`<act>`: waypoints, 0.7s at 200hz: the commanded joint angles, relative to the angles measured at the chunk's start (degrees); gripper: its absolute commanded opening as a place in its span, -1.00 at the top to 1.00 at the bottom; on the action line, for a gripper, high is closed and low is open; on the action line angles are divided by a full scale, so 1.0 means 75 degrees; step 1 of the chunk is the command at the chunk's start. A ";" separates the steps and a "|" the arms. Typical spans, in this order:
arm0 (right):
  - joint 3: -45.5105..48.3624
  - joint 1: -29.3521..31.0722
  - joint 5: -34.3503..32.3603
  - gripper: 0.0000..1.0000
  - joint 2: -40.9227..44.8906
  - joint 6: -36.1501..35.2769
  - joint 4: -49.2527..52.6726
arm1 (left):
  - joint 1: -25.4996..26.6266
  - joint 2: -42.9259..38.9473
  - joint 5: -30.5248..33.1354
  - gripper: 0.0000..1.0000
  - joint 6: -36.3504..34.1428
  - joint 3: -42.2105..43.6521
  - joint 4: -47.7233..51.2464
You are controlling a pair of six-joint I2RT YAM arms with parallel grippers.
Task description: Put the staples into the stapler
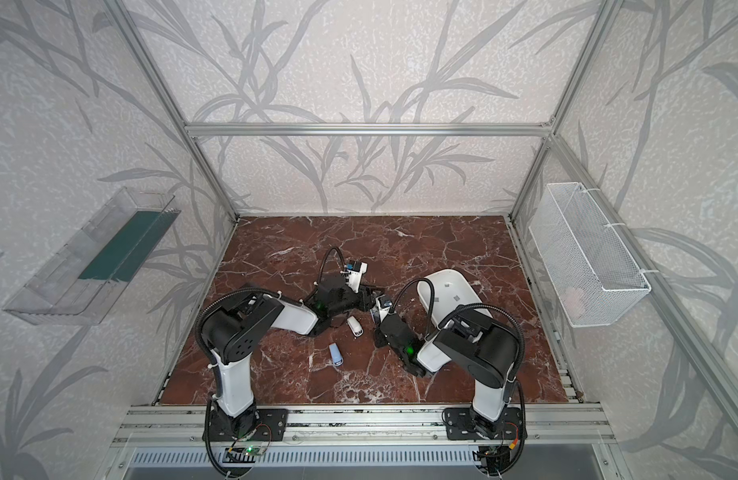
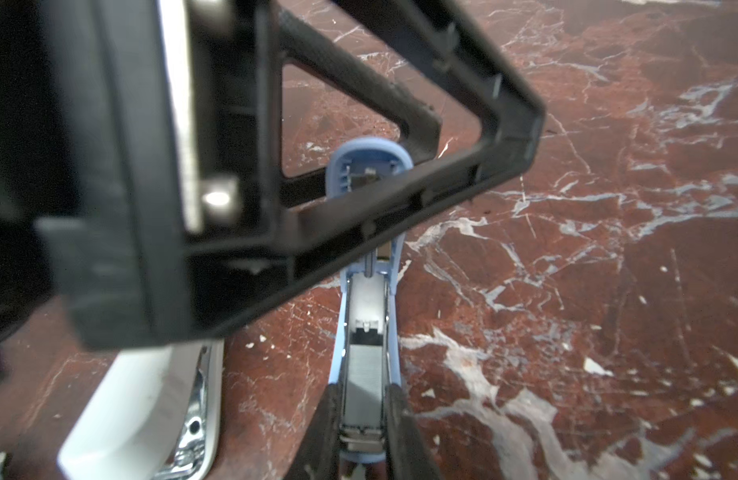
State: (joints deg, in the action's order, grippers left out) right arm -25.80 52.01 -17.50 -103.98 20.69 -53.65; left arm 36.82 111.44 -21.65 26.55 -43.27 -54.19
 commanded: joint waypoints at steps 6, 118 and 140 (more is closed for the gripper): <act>0.0001 -0.0001 0.0060 0.60 -0.0292 0.0009 0.0032 | 0.0183 0.0058 -0.0604 0.27 -0.0157 0.0330 -0.1254; 0.0243 0.0003 0.0182 0.38 0.0152 -0.0084 -0.0082 | 0.0194 0.0050 -0.0554 0.26 -0.0039 0.0815 -0.1725; 0.0345 -0.0003 0.0145 0.29 0.0699 -0.0096 0.0258 | 0.0076 -0.0358 -0.0457 0.26 0.0016 0.0688 -0.1160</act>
State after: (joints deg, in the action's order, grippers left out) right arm -24.60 52.01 -16.43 -102.96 20.62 -54.74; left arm 38.24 112.90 -26.33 26.72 -37.04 -66.32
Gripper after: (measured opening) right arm 0.342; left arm 0.369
